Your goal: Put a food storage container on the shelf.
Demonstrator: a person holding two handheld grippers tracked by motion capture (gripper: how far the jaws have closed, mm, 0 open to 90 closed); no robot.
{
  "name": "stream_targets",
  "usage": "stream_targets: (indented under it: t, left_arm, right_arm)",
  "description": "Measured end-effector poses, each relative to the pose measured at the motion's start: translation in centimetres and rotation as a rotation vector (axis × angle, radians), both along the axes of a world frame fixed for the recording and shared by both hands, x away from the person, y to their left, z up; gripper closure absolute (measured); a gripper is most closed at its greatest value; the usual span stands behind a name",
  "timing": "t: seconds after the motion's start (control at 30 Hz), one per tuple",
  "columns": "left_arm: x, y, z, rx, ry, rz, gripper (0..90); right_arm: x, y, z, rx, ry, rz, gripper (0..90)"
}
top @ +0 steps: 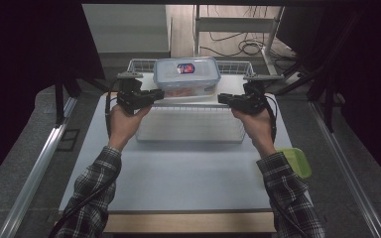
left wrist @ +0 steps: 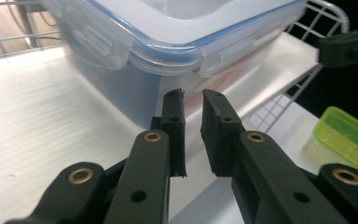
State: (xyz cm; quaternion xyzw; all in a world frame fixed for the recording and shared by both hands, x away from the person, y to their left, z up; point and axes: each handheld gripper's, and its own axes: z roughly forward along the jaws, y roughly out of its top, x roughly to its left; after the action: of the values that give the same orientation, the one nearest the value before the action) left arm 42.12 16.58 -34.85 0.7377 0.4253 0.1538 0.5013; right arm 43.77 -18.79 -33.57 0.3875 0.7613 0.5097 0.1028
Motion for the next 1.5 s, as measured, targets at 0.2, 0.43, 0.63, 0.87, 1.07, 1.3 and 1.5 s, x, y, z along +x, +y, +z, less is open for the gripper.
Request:
stream_targets:
  t: [0.2, 0.43, 0.63, 0.87, 1.07, 1.3, 1.5]
  left_arm:
    - [-0.3, -0.1, 0.0, 0.003, -0.013, -0.019, 78.7]
    - [-1.8, -0.1, -0.4, -0.02, -0.017, -0.039, 63.6]
    - [-4.8, -0.4, -1.2, 0.021, -0.031, -0.087, 47.8]
    - [-8.3, -1.2, -2.6, 0.116, -0.039, -0.126, 32.5]
    - [-10.8, -1.3, -4.6, 0.133, -0.022, -0.142, 24.3]
    - [-12.9, -0.7, -7.1, 0.138, 0.01, -0.14, 19.8]
    - [-14.6, 0.0, -9.2, 0.123, 0.012, -0.139, 16.7]
  right_arm:
    - [-0.7, 0.0, -0.3, -0.008, -0.011, 0.02, 79.4]
    - [-2.4, -0.2, -0.6, -0.025, -0.041, 0.047, 70.7]
    - [-4.2, -0.3, -1.4, -0.056, -0.064, 0.07, 56.7]
    - [-6.7, -0.8, -2.6, -0.077, -0.091, 0.094, 43.2]
    - [-8.8, -1.3, -4.0, -0.11, -0.115, 0.1, 31.5]
    - [-10.5, -2.2, -6.2, -0.118, -0.126, 0.108, 16.5]
    - [-11.7, -2.6, -7.7, -0.15, -0.13, 0.104, 8.0]
